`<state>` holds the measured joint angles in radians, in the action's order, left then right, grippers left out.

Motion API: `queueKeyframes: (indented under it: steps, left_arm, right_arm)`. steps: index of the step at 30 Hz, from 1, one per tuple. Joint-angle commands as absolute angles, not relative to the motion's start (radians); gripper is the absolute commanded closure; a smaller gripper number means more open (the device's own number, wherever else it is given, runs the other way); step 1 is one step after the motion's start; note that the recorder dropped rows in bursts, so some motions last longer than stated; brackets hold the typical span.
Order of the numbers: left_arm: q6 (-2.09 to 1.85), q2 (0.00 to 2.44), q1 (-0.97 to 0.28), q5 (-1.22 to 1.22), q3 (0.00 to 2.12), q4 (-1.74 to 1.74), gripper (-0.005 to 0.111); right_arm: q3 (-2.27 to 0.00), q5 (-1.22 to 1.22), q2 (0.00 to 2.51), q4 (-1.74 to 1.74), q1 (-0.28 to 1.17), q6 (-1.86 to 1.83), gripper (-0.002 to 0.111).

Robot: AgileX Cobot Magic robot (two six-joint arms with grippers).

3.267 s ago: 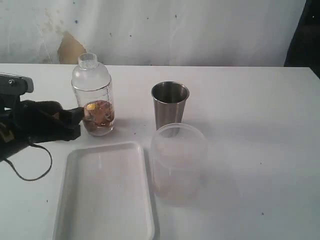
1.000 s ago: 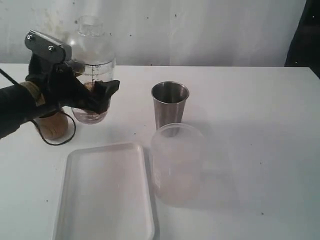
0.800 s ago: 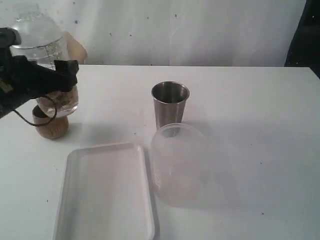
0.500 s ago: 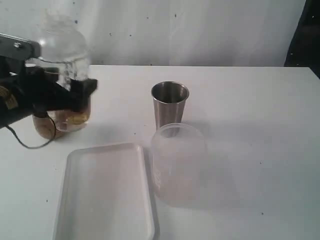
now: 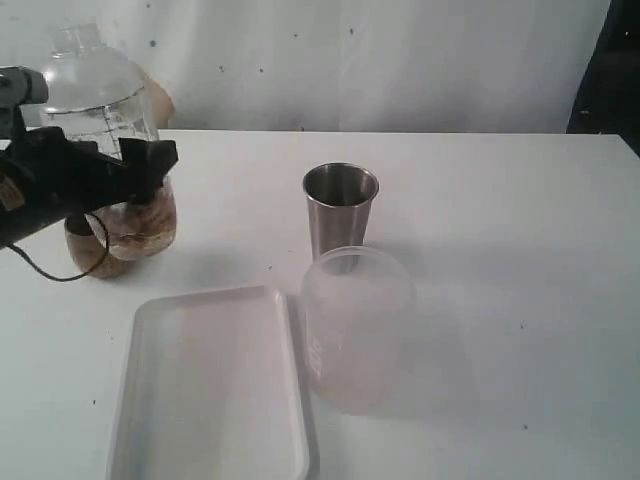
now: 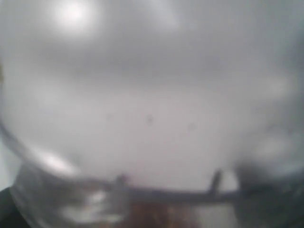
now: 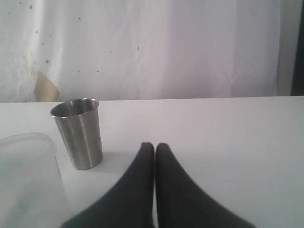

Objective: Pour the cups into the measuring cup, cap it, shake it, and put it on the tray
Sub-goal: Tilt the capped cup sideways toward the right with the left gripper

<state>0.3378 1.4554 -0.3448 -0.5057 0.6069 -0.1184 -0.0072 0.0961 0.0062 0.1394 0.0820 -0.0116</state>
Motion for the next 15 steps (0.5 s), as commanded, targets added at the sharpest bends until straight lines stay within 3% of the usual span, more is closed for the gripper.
queueKeyframes:
  steps: [1,2,6,8,10,13,15]
  left_arm:
    - [0.417,1.428,-0.351,-0.671,0.619,-0.717,0.107]
    - [0.409,1.422,-0.349,-0.647,0.619,-0.742,0.107]
    - [0.284,1.416,-0.295,-0.451,0.619,-0.022,0.107]
    - [0.283,1.415,-0.279,-0.410,0.619,0.134,0.107]
    - [0.293,1.415,-0.296,-0.420,0.619,-0.027,0.107]
    - [0.337,1.406,-0.333,-0.491,0.619,-0.646,0.107]
    - [0.383,1.404,-0.322,-0.507,0.619,-0.513,0.107]
  right_arm:
    - [0.000,0.089,0.000,0.138,0.089,-0.008,0.108]
    - [0.000,0.089,0.000,0.138,0.089,-0.008,0.108]
    - [0.000,0.089,0.000,0.138,0.089,-0.008,0.108]
    - [0.000,0.089,0.000,0.138,0.089,-0.008,0.108]
    - [0.000,0.089,0.000,0.138,0.089,-0.008,0.108]
    - [0.000,0.089,0.000,0.138,0.089,-0.008,0.108]
    - [0.000,0.089,0.000,0.138,0.089,-0.008,0.108]
